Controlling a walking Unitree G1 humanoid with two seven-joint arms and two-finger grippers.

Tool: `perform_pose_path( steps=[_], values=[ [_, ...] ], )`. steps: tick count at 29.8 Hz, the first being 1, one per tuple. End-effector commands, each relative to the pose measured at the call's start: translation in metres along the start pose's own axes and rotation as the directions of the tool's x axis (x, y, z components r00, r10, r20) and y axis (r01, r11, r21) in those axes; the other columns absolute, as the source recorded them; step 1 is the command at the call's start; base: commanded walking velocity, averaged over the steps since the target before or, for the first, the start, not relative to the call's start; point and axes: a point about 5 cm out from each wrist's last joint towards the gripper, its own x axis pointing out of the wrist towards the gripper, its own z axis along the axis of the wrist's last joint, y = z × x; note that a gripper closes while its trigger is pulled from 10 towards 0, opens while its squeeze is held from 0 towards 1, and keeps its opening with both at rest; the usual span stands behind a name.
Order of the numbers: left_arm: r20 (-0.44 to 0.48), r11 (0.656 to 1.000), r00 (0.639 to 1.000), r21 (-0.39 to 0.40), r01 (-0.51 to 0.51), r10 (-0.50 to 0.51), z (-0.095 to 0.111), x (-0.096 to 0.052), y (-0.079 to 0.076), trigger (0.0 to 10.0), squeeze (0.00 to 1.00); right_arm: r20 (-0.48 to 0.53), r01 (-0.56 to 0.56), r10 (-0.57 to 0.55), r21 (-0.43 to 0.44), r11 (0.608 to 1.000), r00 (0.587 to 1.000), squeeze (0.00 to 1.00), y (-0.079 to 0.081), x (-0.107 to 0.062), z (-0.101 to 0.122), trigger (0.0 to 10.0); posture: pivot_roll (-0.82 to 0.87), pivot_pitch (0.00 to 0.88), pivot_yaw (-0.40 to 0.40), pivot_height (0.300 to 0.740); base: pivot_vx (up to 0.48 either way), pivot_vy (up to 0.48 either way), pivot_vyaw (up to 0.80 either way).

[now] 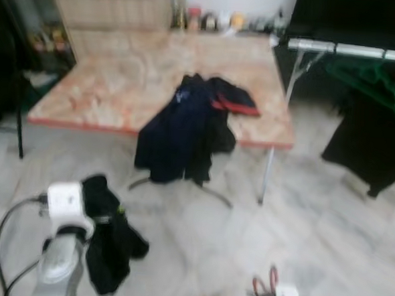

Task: Hang hanger

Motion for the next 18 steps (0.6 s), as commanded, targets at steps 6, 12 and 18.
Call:
perform_pose_path(
  steps=[6,12,18],
  values=[
    [0.084,0.999,0.996,-0.003,0.036,-0.036,0.024,0.002,-0.009,10.0,0.00,0.018,0.010,-0.010,0.000,1.000,1.000,0.00,-0.002,0.001,0.015,10.0,-0.03,0.000,0.040,0.740,0.000,0.000,0.00],
    [0.168,0.999,0.985,0.008,0.048,-0.049,0.048,0.009,-0.018,10.0,0.00,0.028,0.001,-0.001,-0.006,1.000,1.000,0.00,0.005,0.002,0.024,10.0,-0.02,0.000,0.037,0.740,0.042,0.000,0.00],
    [0.238,0.999,0.970,0.014,0.045,-0.047,0.070,0.018,-0.019,10.0,0.00,0.022,0.002,-0.002,-0.002,1.000,1.000,0.00,0.003,0.002,0.019,10.0,-0.03,0.000,0.038,0.740,0.264,0.000,0.00]
  ],
)
